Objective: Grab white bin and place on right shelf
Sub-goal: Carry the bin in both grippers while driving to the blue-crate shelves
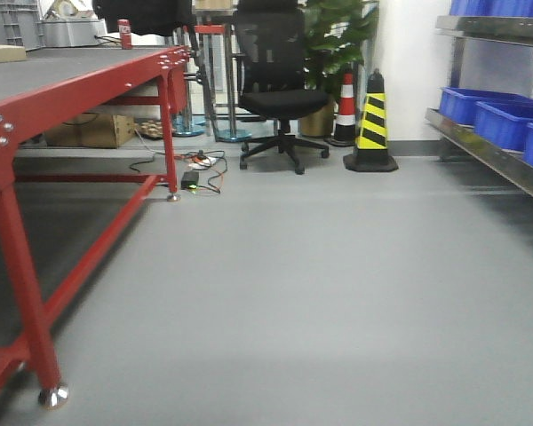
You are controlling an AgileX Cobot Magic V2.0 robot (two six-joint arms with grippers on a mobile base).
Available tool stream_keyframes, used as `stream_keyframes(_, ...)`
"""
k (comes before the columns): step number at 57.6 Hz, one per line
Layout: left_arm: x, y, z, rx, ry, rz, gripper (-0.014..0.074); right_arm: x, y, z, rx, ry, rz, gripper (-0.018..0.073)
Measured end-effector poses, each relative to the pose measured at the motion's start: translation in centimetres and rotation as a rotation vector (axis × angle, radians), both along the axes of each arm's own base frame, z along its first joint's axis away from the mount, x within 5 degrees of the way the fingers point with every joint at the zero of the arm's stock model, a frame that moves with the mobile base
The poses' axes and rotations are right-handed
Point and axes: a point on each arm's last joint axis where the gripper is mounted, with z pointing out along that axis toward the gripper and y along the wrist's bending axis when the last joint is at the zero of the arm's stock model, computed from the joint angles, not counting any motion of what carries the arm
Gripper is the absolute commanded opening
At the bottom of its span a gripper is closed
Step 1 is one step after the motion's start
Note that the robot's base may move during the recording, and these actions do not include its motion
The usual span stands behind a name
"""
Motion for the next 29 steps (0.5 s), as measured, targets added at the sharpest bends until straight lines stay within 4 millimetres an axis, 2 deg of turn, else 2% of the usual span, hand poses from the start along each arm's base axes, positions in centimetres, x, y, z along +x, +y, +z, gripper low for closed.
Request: stream_keyframes(29,0.00,0.00,-0.02,0.002,0.000,0.000,-0.0127,0.05,-0.02,-0.03,0.002,0.001,0.000,0.0070)
